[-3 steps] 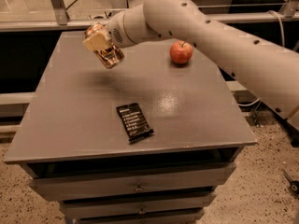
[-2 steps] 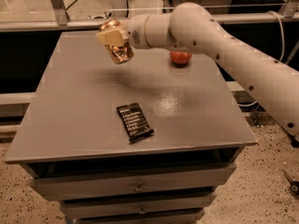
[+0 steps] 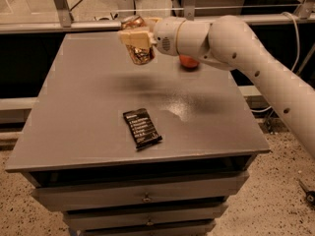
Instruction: Place orange can upright
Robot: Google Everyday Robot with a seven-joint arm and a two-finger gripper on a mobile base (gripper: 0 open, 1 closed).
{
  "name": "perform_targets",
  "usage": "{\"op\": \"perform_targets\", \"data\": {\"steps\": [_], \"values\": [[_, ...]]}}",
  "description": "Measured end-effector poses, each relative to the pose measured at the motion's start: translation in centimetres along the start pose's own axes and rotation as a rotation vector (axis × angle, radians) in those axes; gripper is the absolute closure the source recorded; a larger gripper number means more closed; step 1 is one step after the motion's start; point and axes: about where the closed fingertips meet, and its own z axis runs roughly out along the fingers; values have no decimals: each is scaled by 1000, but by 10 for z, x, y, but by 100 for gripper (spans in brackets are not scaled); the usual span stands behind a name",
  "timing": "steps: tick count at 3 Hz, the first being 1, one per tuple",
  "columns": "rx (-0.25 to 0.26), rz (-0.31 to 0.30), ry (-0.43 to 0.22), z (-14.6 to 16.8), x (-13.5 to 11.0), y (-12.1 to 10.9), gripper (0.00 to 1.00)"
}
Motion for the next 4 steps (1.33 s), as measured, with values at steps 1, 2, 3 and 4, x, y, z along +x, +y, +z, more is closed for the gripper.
{"op": "perform_targets", "data": {"steps": [1,2,3,4], "values": [[-11,-1,-4,2,1,2,100],[-70,-14,0,-4,11,8,100],[-119,-9,11,-31,26,16,100],[-137,7,10,-63,40,19,100]]}}
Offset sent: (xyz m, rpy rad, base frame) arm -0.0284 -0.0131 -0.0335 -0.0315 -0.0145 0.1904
